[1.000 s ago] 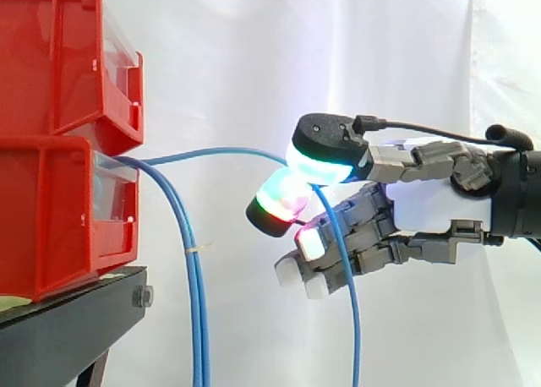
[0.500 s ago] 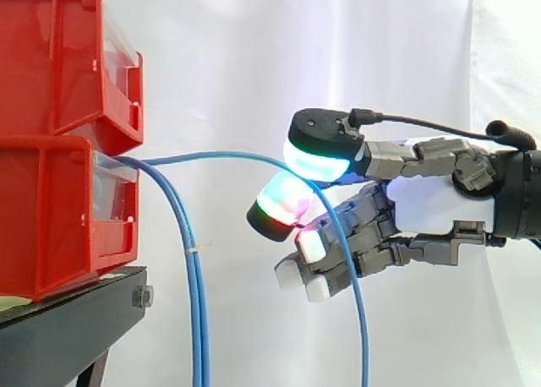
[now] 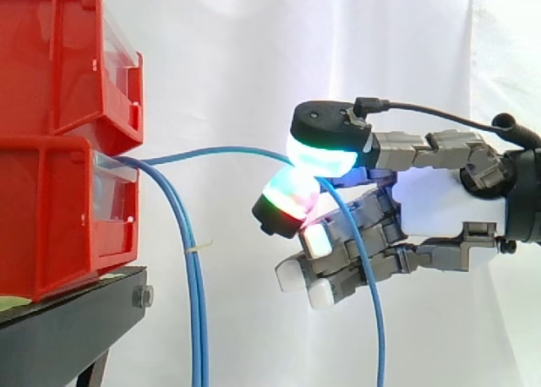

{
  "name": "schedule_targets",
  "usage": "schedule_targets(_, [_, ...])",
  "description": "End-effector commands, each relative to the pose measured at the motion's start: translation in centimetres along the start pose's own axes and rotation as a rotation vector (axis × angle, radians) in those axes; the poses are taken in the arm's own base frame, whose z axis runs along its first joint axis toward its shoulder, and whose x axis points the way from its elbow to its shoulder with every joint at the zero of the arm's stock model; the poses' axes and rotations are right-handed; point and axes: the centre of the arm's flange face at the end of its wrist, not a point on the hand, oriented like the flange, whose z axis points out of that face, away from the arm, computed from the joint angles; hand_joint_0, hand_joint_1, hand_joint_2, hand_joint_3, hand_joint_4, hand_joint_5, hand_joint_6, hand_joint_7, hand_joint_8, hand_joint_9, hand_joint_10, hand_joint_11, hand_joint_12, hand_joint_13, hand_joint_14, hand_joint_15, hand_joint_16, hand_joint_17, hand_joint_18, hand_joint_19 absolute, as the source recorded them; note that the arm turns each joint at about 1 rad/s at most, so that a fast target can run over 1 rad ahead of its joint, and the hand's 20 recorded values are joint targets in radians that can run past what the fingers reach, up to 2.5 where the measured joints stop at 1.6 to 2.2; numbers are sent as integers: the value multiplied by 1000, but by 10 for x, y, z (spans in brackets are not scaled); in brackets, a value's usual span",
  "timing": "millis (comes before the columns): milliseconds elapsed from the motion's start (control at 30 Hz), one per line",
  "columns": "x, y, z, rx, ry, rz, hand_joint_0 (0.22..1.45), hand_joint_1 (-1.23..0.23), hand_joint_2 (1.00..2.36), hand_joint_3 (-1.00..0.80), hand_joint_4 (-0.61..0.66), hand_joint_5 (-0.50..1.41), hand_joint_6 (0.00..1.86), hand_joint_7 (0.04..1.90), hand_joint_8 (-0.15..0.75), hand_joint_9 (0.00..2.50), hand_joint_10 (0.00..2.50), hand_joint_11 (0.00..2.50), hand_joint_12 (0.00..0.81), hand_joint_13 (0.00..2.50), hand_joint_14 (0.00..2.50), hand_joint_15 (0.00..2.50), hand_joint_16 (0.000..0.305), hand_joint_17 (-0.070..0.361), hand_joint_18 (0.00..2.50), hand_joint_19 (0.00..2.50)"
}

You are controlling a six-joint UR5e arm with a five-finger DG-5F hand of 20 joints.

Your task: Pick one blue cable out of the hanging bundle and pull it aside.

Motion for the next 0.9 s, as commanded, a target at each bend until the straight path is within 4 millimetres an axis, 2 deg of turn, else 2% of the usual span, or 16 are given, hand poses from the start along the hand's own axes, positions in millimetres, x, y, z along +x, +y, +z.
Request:
schedule_targets(0, [8,-1,-4,18,22,69,631,-824,1026,131,-59,-117,945,1208,377,1139,15,551,387,830,17,456,48,107,740,522])
schedule_targets(333, [21,-6,-15,97,51,233,634,-824,1023,125,-77,-113,946,1172,380,1192,16,583,394,843,16,446,49,110,756,503])
schedule_targets(600, [21,-10,-20,140,53,281,636,-822,1023,117,-64,-115,943,1181,384,1281,20,783,393,854,16,446,46,103,754,470])
schedule_targets(867, [18,-11,-20,146,47,280,638,-815,1025,109,-61,-119,944,1174,373,1317,20,915,382,1025,24,732,41,92,770,470])
